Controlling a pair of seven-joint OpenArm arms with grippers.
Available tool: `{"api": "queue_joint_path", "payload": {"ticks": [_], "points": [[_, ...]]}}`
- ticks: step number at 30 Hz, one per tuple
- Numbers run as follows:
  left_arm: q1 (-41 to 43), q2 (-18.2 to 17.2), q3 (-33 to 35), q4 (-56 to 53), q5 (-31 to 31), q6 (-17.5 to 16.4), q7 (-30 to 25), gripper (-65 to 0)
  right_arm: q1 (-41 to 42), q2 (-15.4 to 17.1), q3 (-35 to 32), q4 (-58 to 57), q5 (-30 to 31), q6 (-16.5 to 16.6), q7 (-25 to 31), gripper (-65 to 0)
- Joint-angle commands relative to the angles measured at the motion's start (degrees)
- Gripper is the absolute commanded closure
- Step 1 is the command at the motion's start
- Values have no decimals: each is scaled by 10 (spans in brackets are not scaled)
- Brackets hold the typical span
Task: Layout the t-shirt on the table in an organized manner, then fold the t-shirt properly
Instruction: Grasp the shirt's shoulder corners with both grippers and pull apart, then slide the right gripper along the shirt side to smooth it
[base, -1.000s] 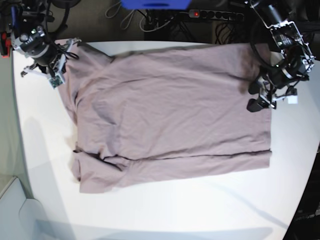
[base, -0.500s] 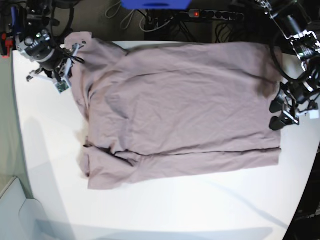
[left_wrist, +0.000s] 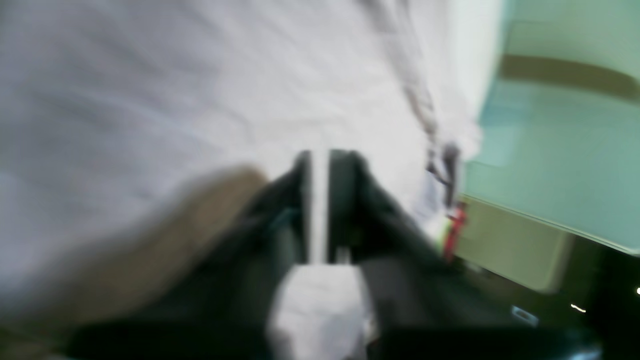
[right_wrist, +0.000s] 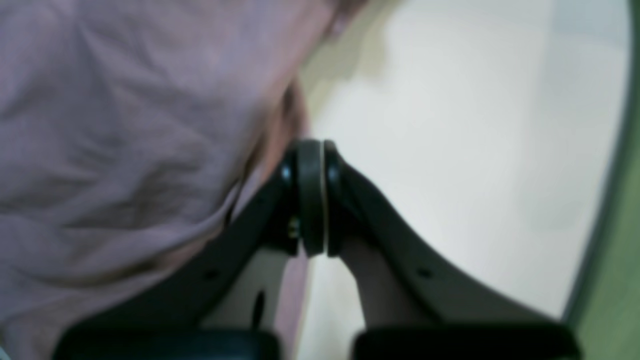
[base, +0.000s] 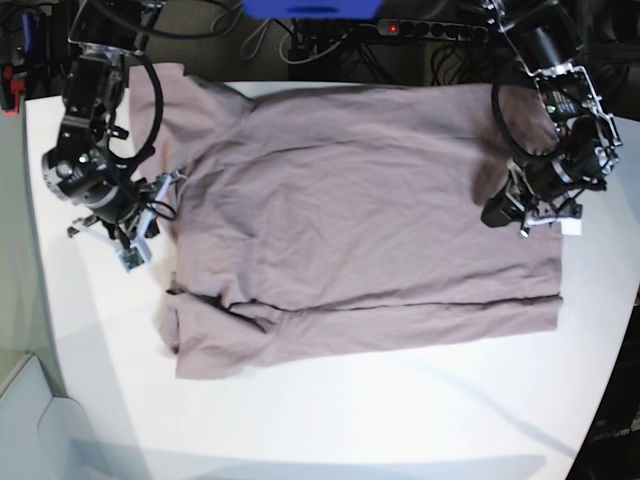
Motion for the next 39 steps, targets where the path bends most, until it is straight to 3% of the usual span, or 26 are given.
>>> {"api": "queue_joint_path", "payload": {"ticks": [1,2,8,18,25,28,32,39], "points": [[-8,-10,-3,8,6,-2,2,-3,9,7,4,-5,4,-1,12,0],[-8,-11,-4,7,26,-2,-4,-23,10,7,6,-20,4,-1,13,0],[-8,-26,-1,-27,128,-2,-92,-1,4,13,8,-67,4,-1,13,0],[-24,-69,-3,-95,134,-3,-109,-1,-94,19,10,-35,4,-1,12,0],[-28,-68,-4,-93,132,-3,-103,-1,-220,26,7,131,4,-1,8,0],[-26,-67,-3,-82,110,-3,-102,-1,-263,17,-9,197,5,-1,8,0],[-5,-71,1,-46,30,-3,-102,-1,-264,16,-14,202,5,-1,8,0],[14,-67,1,7,-26,-3,-102,-1,-167,9,-14,193,5,-1,8,0]]}}
